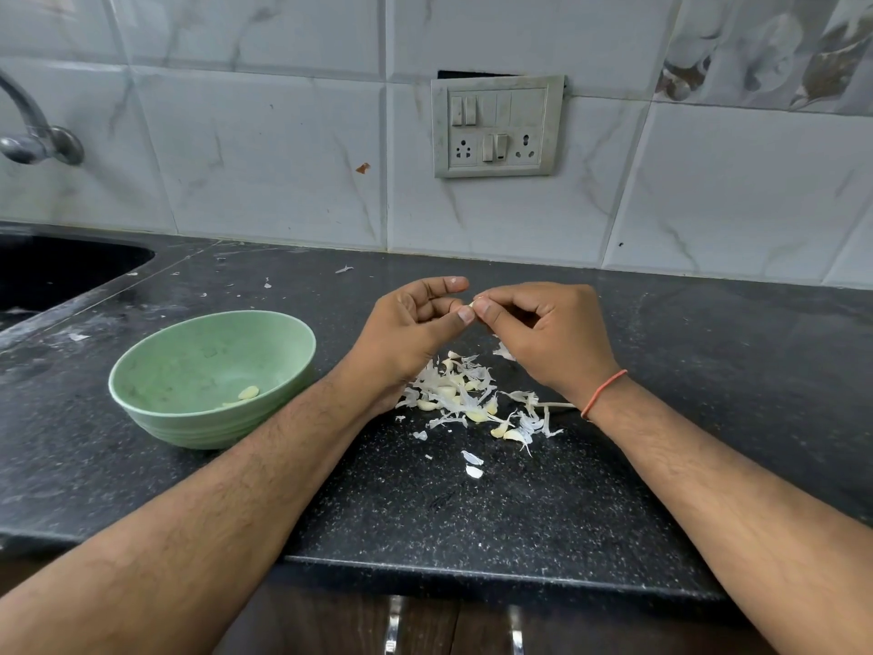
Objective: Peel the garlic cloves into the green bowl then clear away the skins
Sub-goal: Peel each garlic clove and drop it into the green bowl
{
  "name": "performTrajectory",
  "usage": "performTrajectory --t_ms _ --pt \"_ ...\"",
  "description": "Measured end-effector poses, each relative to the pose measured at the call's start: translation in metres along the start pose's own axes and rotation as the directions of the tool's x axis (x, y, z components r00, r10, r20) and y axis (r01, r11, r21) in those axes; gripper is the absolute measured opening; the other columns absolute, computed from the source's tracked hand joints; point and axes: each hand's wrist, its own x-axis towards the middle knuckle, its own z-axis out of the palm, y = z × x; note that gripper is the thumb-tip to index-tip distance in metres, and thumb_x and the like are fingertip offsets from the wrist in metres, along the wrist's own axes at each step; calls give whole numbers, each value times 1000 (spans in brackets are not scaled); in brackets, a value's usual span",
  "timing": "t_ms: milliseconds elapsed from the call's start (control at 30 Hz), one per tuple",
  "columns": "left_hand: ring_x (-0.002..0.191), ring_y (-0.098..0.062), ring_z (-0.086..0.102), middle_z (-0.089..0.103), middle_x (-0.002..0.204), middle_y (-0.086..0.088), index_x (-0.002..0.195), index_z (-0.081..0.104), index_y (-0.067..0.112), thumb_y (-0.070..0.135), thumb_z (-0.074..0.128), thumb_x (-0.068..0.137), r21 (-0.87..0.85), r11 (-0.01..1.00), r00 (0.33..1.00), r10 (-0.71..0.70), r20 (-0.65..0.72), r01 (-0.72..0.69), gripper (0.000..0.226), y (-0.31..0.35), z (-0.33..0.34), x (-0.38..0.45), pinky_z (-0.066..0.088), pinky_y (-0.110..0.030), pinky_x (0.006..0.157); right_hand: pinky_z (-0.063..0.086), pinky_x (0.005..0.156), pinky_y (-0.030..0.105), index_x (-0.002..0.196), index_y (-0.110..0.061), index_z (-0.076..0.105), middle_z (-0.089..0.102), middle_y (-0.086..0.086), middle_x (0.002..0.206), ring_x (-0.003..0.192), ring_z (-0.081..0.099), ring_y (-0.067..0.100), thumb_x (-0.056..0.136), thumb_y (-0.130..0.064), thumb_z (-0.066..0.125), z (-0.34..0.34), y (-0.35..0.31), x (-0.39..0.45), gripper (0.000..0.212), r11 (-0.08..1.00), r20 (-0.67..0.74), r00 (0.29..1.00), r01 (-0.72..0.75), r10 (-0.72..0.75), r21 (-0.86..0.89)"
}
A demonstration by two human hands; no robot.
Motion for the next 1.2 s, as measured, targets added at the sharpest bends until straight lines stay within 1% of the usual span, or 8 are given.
performTrajectory --t_ms 200,300,400,500,700,767,867,1200 --pt "88 -13 68 74 94 -5 115 73 12 -1 75 94 -95 995 998 -36 -49 32 25 3 1 -1 56 -26 89 56 59 38 95 -22 85 76 -4 75 67 70 14 99 -27 75 3 -7 2 12 972 -57 985 150 -162 -179" --pt "88 -10 69 75 97 -3 117 74 12 3 72 98 -83 995 998 -62 -33 59 22 5 2 -3 57 -25 83 62 68 37 99 -21 87 81 -11 87 77 76 6 94 -25 82 1 -5 2 7 999 -50 999 -8 10 40" --pt "86 -9 68 76 97 -3 117 77 12 6 70 100 -72 994 996 -85 -27 83 19 3 3 -3 57 -25 81 65 76 44 102 -21 85 82 -12 91 82 78 10 91 -22 85 -1 1 2 11 959 84 983 -176 162 222" --pt "84 -10 65 74 93 -5 114 78 11 8 69 101 -72 992 994 -108 -32 105 16 2 3 -1 54 -24 78 65 81 52 103 -21 84 82 -7 93 86 79 18 88 -19 87 -1 3 2 15 925 131 973 -223 191 308" --pt "90 -21 64 74 95 -16 109 80 10 12 77 96 26 997 996 -76 -48 78 14 4 7 -5 54 -35 85 63 74 61 97 -17 81 79 4 91 84 74 35 85 -20 90 0 8 3 15 866 146 960 -278 238 415" --pt "90 -22 66 76 105 -23 112 79 12 13 79 95 78 996 996 -24 -91 31 17 5 6 -5 55 -35 83 66 76 54 96 -14 79 79 11 93 87 75 35 86 -12 88 0 8 3 13 798 173 939 -343 297 495" --pt "95 -17 72 78 113 -17 117 78 15 13 77 97 113 993 992 54 -114 -41 20 8 3 -4 59 -28 79 66 75 41 102 -5 77 78 21 95 87 77 31 89 -5 84 -2 10 5 15 727 207 907 -418 366 545" --pt "96 -15 73 78 103 -6 126 71 14 10 76 97 42 998 999 39 -23 -38 30 8 1 -5 59 -25 75 66 81 43 111 -5 80 80 13 96 91 77 22 94 -7 79 -6 10 6 17 699 291 887 -461 358 547"
